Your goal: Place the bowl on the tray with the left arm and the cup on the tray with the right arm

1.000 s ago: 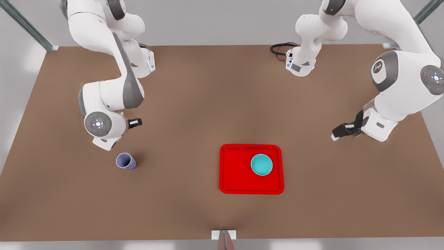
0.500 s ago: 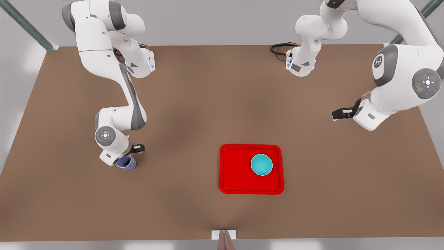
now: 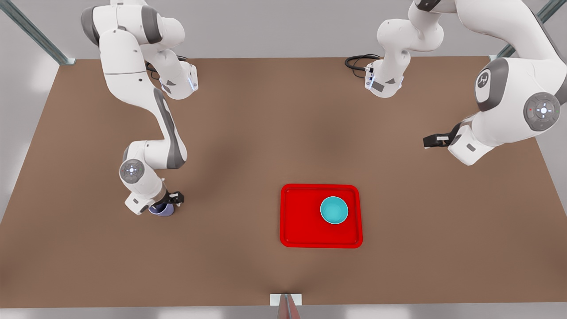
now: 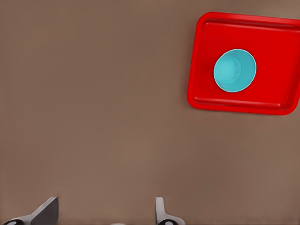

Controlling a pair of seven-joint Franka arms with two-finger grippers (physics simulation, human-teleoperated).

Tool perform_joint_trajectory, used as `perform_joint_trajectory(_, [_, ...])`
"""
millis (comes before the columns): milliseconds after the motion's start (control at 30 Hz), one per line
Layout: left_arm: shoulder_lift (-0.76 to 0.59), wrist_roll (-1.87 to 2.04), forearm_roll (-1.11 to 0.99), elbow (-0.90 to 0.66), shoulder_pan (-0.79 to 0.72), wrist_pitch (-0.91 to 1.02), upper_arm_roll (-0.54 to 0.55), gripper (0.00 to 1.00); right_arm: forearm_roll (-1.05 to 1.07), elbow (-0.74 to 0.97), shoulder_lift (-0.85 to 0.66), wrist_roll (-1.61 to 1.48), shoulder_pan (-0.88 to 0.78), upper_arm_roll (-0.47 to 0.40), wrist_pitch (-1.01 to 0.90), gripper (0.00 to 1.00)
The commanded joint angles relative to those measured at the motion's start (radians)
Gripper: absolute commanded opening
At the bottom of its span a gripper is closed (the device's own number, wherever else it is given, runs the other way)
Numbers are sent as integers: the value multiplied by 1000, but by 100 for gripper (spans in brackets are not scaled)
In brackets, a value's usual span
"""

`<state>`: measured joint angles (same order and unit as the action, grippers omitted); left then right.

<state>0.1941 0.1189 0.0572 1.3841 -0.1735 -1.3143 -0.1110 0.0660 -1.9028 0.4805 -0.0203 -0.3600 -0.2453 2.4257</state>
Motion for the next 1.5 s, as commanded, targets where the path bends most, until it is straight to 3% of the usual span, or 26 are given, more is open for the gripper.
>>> perform_joint_trajectory(0, [-1, -27, 0, 0, -1, 10, 1, 100, 5, 1, 9, -10, 1, 0, 12, 100])
perform_joint_trajectory(267, [-1, -27, 0, 0, -1, 9, 1, 100, 5, -1, 43, -15, 1, 0, 0, 100])
perform_joint_trajectory(300, [-1, -27, 0, 0, -1, 9, 1, 100, 5, -2, 43, -16, 3, 0, -2, 94])
perform_joint_trajectory(333, [-1, -27, 0, 0, -3, 10, 1, 100, 5, -1, 44, -16, 3, 0, -8, 66])
perform_joint_trajectory(367, [-1, -27, 0, 0, -3, 10, 1, 100, 3, 1, 44, -16, 3, 0, -10, 53])
perform_joint_trajectory(400, [-1, -27, 0, 0, -3, 10, 1, 100, 5, 2, 44, -16, 3, 0, -14, 45])
perform_joint_trajectory(667, [-1, -27, 0, 0, -3, 16, 2, 100, 5, 13, 49, -35, 6, -6, -45, 21])
perform_joint_trajectory(800, [-1, -25, 0, 0, -3, 17, 2, 100, 3, 34, 47, -36, 4, -6, -88, 21])
perform_joint_trajectory(867, [1, -25, 0, 0, -6, 17, 4, 100, 5, 100, 36, -32, -17, -2, -204, 21])
perform_joint_trajectory(933, [2, -25, 9, 0, -6, 24, 4, 100, 34, 116, 26, -24, -94, 0, -247, 21])
perform_joint_trajectory(967, [2, -25, 13, 0, -6, 27, 4, 100, 51, 218, 21, -20, -161, -6, -368, 21])
perform_joint_trajectory(1033, [2, -25, 15, 0, -4, 35, 4, 100, 52, 317, 47, -18, -261, -8, -415, 21])
perform_joint_trajectory(1233, [2, -25, 15, 0, -6, 39, 5, 100, 117, 711, 306, 53, -570, -6, -413, 21])
perform_joint_trajectory(1367, [2, -25, 15, 0, -6, 46, 5, 100, 146, 949, 492, 51, -588, -8, -386, 21])
perform_joint_trajectory(1467, [2, -27, 15, 0, -6, 46, 5, 100, 146, 949, 546, 51, -583, -9, -255, 21])
